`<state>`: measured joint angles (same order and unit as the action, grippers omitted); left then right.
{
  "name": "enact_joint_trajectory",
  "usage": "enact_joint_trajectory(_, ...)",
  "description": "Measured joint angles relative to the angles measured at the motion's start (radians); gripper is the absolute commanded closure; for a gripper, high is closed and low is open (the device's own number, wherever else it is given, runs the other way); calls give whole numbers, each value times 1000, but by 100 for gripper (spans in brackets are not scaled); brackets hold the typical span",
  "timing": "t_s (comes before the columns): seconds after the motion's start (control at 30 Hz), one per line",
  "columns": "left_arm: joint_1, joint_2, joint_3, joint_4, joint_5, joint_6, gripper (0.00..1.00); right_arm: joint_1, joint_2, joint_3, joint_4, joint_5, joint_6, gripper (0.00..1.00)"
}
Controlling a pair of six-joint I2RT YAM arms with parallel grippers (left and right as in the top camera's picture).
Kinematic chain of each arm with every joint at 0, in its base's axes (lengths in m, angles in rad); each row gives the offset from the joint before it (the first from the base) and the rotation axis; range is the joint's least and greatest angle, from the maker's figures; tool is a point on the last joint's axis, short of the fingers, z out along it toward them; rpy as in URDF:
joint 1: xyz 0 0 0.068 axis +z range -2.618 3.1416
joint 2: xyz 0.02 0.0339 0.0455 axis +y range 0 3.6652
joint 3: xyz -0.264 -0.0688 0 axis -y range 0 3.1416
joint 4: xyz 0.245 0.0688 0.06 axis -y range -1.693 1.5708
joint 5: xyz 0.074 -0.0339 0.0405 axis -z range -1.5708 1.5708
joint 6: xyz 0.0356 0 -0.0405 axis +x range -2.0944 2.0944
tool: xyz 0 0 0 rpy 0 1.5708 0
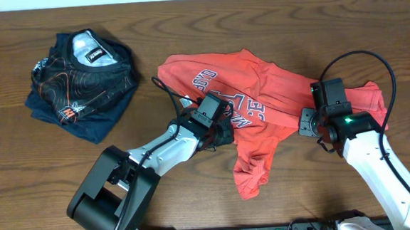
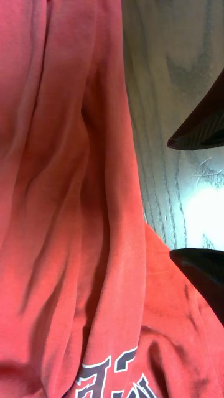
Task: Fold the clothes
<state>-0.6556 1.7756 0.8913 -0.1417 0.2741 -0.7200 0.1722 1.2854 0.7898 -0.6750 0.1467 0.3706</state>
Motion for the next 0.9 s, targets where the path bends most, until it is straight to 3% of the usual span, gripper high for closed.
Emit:
enact_joint_trajectory(0.07,0,0,0,-3,0,-1,72,0,0,0,0,0,0,50)
enact_joint_trajectory(0.13,0,0,0,-3,0,1,62,0,0,0,0,0,0,51)
enact_joint_trajectory(0.23,0,-2,4,-4,4,-5,61,0,0,0,-1,0,0,50)
enact_joint_trajectory(0.27,0,-2,5,-8,3,-5,66,0,0,0,-1,0,0,50)
enact_joint_trajectory(0.33,0,-3,6,-27,2,-8,91,0,0,0,-1,0,0,50)
enact_joint_trajectory(0.37,0,-3,6,-44,-2,-2,94,0,0,0,-1,0,0,50)
enact_joint_trajectory(0.6,26,-24,14,-161,-88,34,94,0,0,0,-3,8,-15,50)
enact_joint_trajectory(0.77,172,-61,11,-193,-185,113,94,-1,0,0,-8,43,-18,49)
enact_joint_trajectory(0.8,214,-78,10,-191,-197,127,88,-3,0,0,-8,53,-19,49)
enact_joint_trajectory(0.83,269,-106,8,-187,-211,147,65,-8,0,0,-7,64,-20,50)
enact_joint_trajectory(0.87,311,-133,7,-183,-223,163,51,-16,0,0,-5,71,-20,50)
enact_joint_trajectory(0.9,346,-156,7,-182,-231,169,44,-24,0,0,-3,76,-21,50)
